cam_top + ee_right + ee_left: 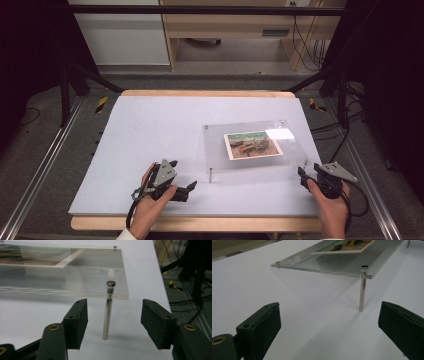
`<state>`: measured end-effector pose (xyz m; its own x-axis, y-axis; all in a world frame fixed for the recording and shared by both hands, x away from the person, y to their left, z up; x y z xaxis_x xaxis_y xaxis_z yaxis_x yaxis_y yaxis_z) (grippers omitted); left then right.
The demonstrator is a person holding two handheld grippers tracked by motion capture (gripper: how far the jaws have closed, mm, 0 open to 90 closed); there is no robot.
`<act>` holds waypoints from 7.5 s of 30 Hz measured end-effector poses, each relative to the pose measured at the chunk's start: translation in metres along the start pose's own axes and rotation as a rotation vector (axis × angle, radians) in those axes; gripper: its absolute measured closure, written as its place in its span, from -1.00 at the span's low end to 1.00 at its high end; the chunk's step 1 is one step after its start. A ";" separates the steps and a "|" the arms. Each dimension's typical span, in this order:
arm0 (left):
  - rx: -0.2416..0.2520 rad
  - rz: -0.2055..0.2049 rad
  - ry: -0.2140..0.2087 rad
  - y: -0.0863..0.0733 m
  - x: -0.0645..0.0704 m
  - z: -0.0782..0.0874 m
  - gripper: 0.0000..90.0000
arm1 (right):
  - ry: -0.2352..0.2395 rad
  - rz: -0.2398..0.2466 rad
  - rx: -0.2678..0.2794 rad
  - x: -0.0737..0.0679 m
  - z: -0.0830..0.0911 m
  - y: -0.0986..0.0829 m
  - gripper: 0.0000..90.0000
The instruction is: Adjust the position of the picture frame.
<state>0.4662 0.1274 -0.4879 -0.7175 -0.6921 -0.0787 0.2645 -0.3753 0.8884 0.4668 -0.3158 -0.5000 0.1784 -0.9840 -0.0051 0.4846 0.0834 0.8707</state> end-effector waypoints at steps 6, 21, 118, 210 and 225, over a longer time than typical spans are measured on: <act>0.014 0.028 -0.046 0.003 0.004 0.000 -0.91 | 0.046 -0.019 -0.001 0.000 -0.008 0.001 0.30; 0.023 0.112 -0.096 0.004 0.006 -0.002 -0.91 | 0.124 -0.035 0.046 0.000 -0.018 0.005 0.77; 0.148 0.296 -0.040 0.041 -0.056 0.017 0.85 | 0.227 -0.011 0.128 -0.087 -0.012 0.073 0.88; 0.074 0.290 0.050 0.007 -0.089 0.011 0.88 | 0.234 -0.004 0.055 -0.128 -0.045 0.058 0.89; 0.057 0.279 0.055 0.004 -0.089 0.011 0.88 | 0.237 -0.003 0.044 -0.129 -0.045 0.056 0.89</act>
<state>0.5241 0.1943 -0.4722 -0.5858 -0.7965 0.1497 0.4096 -0.1316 0.9027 0.5096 -0.1766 -0.4729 0.3754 -0.9192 -0.1189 0.4491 0.0682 0.8909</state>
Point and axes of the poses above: each handheld gripper's, and its own axes: z roughly backward along the jaws, y roughly out of its top, x roughly to its right, the point moved 5 cm from there along -z, roughly forward along the jaws, and after that the axes turned 1 degree about y, right-handed, at the moved point
